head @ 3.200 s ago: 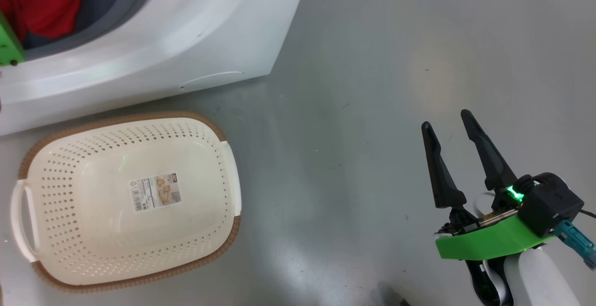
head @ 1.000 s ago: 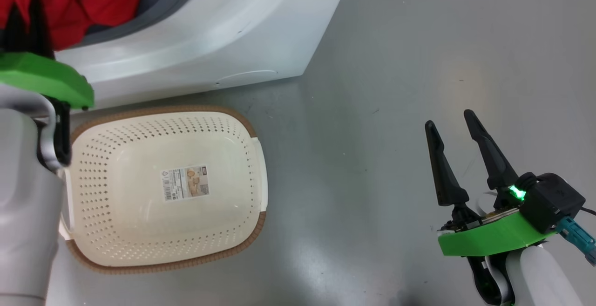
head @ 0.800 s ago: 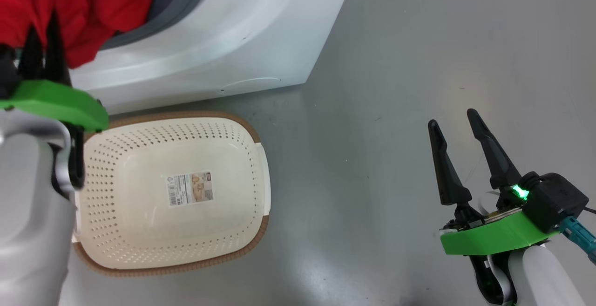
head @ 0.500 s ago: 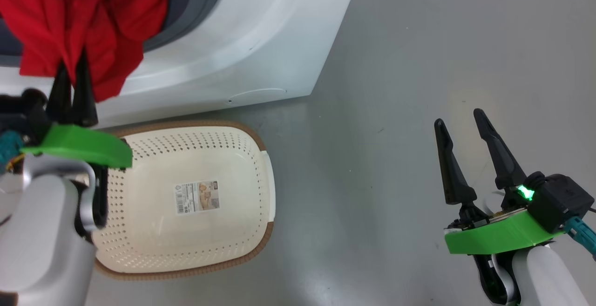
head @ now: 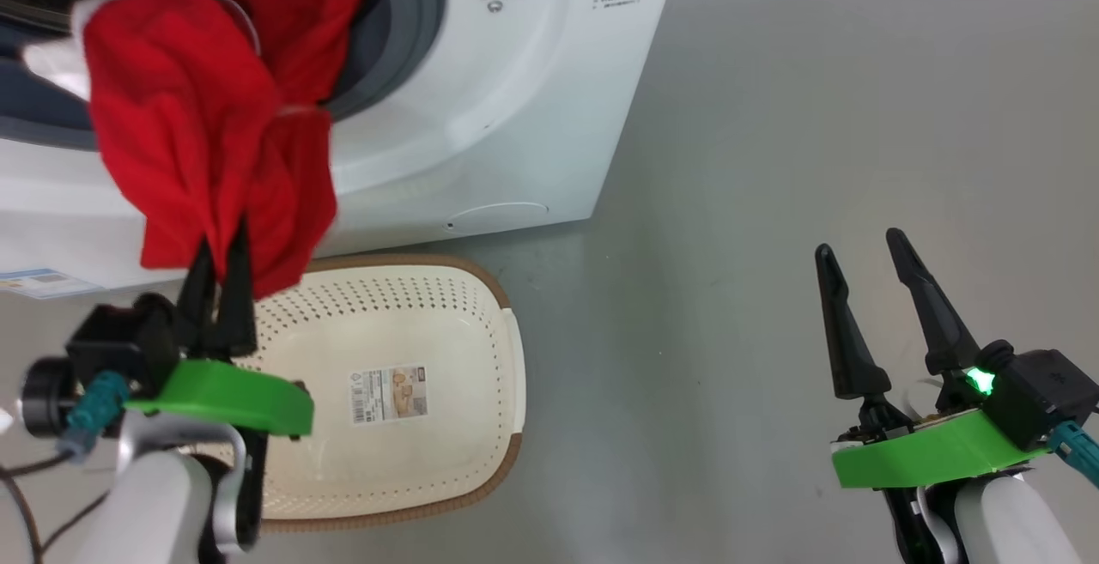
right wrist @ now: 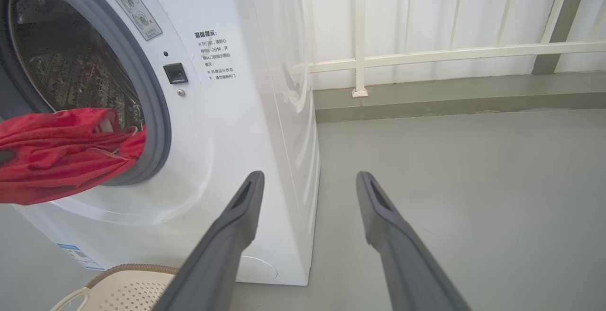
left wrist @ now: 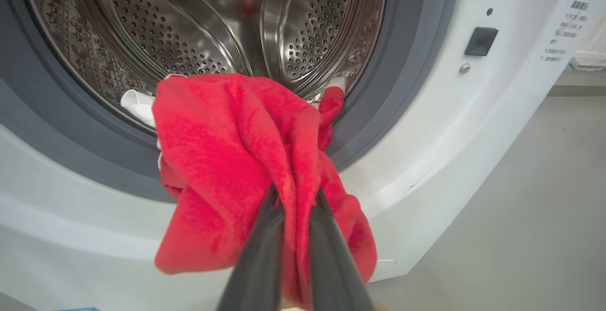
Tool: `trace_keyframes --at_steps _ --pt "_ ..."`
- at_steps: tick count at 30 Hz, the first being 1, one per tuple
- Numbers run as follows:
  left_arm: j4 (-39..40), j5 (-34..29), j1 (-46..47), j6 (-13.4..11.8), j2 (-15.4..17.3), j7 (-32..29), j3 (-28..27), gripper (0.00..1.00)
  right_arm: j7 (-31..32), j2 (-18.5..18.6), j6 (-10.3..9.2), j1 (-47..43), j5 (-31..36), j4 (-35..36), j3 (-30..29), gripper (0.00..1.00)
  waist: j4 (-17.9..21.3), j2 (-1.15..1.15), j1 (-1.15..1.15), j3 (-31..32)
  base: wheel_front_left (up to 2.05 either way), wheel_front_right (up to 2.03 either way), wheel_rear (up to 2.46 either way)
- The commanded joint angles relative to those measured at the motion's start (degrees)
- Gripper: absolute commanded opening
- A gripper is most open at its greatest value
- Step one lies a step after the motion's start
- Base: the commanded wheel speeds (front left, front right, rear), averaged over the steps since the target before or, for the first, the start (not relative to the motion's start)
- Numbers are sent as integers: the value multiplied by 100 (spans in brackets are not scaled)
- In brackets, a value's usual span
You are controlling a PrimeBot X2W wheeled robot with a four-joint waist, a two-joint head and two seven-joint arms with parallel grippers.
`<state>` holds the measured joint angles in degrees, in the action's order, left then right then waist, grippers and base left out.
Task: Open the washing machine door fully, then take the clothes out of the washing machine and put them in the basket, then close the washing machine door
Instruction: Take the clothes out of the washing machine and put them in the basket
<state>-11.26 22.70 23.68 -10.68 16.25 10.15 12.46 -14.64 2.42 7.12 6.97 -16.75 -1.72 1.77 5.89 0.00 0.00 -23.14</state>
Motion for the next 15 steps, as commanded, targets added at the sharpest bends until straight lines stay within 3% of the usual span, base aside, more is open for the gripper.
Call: trace_keyframes --at_steps 1,8,15 --pt "283 -13 -135 -62 113 -34 -121 0 -36 45 36 -57 -21 158 70 100 -87 0 0 88 0 0 0" --pt "565 62 -641 -147 -20 -206 53 0 -36 45 36 -110 -28 189 75 100 -161 0 0 185 0 0 0" --pt "193 261 -819 -74 -253 -151 170 0 -36 45 36 -101 -25 188 105 100 -152 0 0 199 0 0 0"
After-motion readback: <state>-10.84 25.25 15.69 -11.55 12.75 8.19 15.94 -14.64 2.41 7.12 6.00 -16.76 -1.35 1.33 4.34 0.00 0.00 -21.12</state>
